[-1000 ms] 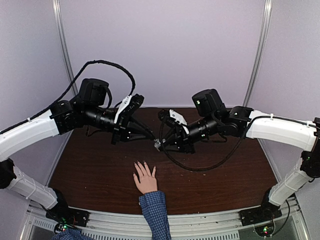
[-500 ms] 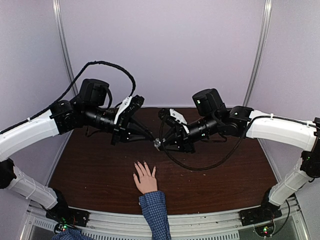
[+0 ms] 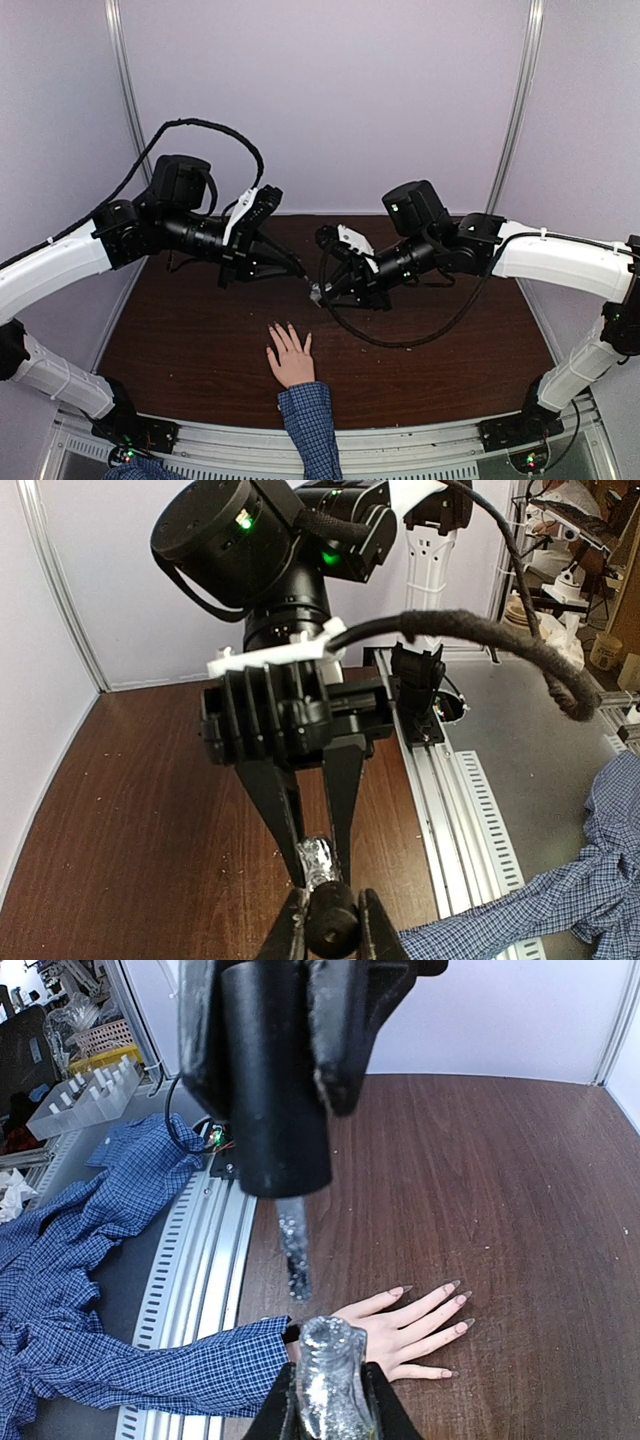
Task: Paint the nails
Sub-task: Remove the excess polish from the bottle rim.
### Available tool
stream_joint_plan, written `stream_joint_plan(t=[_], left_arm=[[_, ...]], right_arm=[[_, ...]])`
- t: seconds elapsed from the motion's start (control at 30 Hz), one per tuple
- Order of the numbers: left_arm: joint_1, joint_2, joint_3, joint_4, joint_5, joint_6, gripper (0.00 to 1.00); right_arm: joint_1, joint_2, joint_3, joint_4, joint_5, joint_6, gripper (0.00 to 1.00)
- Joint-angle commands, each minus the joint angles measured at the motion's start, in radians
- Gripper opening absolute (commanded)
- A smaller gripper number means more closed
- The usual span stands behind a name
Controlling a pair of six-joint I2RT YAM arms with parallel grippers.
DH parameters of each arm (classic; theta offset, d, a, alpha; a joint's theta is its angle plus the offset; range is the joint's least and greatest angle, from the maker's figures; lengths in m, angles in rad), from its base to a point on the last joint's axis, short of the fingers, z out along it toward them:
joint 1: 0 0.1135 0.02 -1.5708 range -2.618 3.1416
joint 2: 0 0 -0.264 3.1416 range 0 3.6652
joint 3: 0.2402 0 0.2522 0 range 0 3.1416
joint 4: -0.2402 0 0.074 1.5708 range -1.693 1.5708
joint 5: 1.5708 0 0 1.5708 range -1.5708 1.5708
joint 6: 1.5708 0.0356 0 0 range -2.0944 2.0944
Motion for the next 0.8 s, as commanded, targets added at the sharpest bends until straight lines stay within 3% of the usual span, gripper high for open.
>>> stream_joint_plan(t=[0.0, 0.77], left_arm=[[0.011, -0.007, 0.021, 0.039, 0.002, -0.006, 0.00], [0.010, 0.023, 0.018, 0.047, 0.021, -0.017, 0.00]], right_arm=[[0.012, -0.002, 0.024, -0.018, 0.020, -0.026, 0.00], [0.015, -0.014, 0.027, 0.005, -0.007, -0.007, 0.00]])
